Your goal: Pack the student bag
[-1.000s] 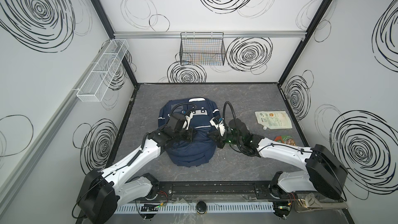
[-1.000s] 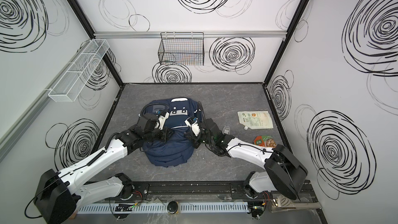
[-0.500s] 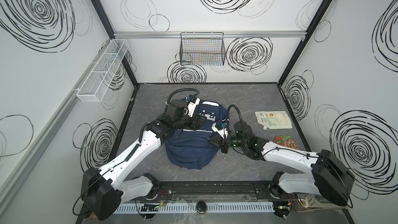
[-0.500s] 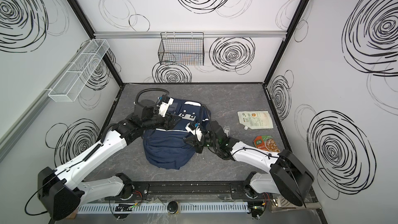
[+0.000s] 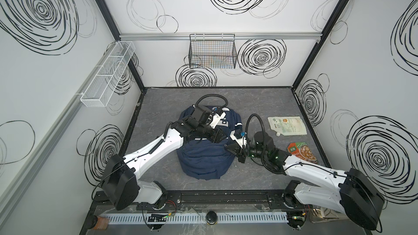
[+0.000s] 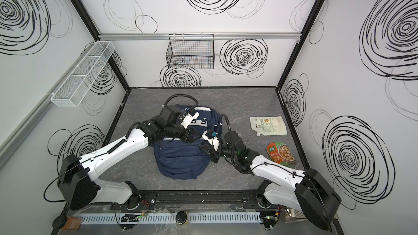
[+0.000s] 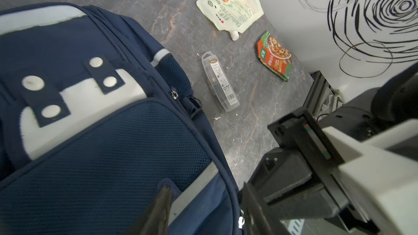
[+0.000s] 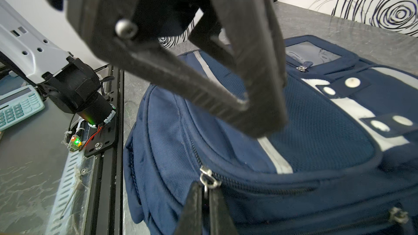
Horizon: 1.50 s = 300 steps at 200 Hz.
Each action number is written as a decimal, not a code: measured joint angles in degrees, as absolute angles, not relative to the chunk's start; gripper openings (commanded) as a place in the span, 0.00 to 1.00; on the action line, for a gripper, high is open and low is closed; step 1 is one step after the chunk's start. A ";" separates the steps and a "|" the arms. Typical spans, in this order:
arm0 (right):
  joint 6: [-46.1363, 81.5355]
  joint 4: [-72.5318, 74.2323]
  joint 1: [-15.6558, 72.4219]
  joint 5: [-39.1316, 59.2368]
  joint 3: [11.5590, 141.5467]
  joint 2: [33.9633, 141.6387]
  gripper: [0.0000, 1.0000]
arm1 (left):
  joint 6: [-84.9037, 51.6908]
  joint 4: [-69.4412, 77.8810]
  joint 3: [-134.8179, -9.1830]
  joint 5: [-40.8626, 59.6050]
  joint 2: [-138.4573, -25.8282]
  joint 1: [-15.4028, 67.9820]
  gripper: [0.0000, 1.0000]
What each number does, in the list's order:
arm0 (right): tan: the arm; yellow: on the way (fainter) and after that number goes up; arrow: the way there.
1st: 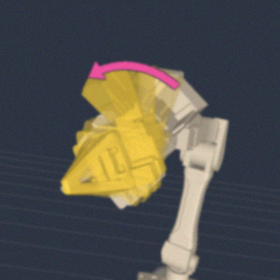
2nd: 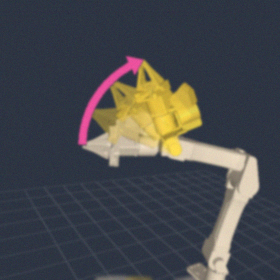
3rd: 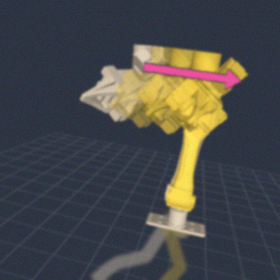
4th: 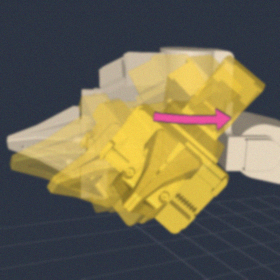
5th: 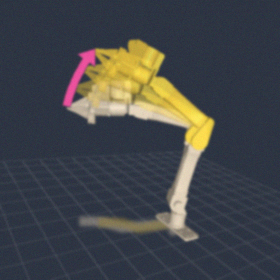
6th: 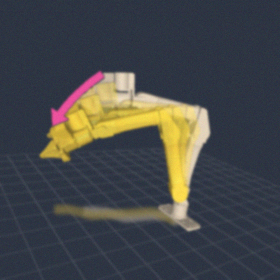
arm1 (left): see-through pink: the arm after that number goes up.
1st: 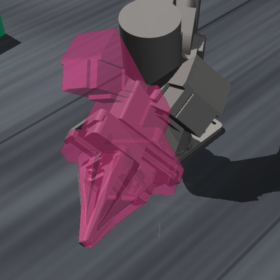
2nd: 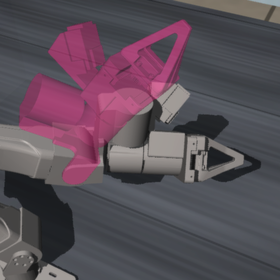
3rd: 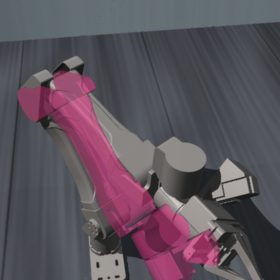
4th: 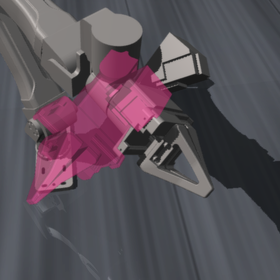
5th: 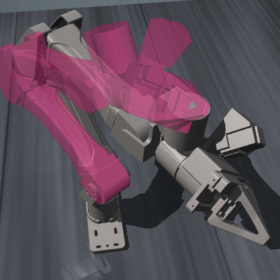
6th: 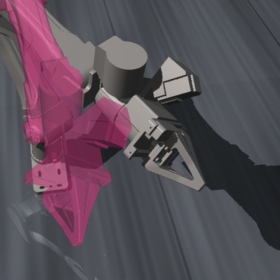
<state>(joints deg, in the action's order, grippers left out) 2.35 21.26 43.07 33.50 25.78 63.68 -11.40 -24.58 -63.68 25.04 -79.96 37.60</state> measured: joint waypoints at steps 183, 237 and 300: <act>2.33 19.90 43.09 26.00 23.31 57.80 0.00 | -15.05 -29.69 -72.53 20.56 -88.66 40.60 0.00; 2.35 19.97 43.09 25.47 23.31 57.80 0.00 | -17.87 -27.33 -71.05 22.96 -86.35 37.69 0.36; 2.33 19.73 43.09 25.21 23.31 57.49 0.00 | -15.18 -32.80 -74.43 20.95 -90.11 43.83 0.41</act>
<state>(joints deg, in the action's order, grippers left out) 2.33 19.73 43.09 25.21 23.31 57.49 -15.18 -32.80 -74.43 20.95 -90.11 43.83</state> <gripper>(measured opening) 0.072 0.409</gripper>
